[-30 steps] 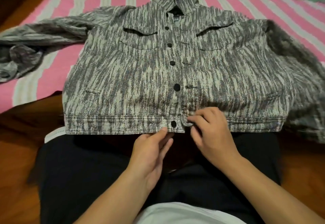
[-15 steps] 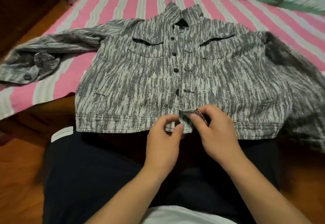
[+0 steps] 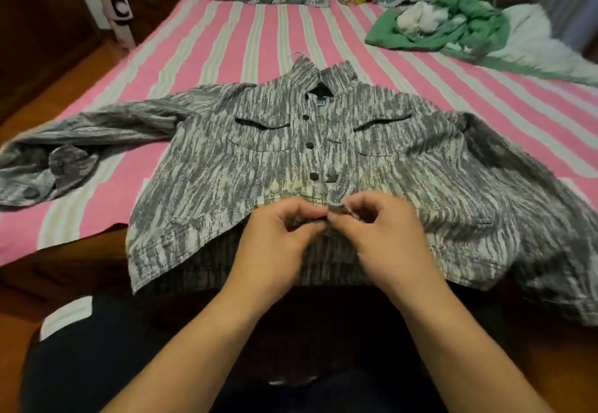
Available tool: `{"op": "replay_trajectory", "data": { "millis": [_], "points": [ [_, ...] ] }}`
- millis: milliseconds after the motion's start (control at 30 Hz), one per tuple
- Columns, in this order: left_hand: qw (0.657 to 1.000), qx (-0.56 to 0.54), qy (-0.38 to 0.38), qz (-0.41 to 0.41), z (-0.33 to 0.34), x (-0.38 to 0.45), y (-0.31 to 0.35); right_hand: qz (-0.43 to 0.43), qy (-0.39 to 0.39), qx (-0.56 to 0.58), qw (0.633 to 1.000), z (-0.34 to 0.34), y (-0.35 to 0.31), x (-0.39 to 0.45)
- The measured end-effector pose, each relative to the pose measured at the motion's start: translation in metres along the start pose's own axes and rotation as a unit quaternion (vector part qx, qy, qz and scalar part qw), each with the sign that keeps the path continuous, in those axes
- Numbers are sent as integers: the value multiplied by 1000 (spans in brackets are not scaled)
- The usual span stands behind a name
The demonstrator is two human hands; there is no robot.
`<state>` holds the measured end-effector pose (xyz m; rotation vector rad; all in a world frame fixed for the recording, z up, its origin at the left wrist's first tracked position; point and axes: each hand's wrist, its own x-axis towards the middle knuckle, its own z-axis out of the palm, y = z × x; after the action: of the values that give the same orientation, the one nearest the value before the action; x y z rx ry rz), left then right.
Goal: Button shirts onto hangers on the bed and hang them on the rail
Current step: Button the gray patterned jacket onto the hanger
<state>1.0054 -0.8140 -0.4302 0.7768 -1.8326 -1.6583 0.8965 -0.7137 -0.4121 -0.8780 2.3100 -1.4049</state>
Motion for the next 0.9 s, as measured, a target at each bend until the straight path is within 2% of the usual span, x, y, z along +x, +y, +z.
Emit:
{"op": "replay_trajectory", "data": {
  "millis": [100,167,267,433,567,900],
  "points": [
    [993,-84,26,-83,8,-23,-18,46,-22,40,998,4,17,-18],
    [989,-94,34,-105,13,-35,-26,55,-27,38,997,2,23,-28],
    [993,-57,45,-89,20,-41,-29,69,-42,46,996,-5,27,-35],
    [996,8,76,-47,26,-47,-24,134,-109,102,980,-18,25,-29],
    [994,-9,68,-83,22,-50,-22,192,-150,164,956,-21,25,-22],
    [991,-37,54,-118,27,-55,-25,152,-156,132,967,-19,27,-29]
  ]
}}
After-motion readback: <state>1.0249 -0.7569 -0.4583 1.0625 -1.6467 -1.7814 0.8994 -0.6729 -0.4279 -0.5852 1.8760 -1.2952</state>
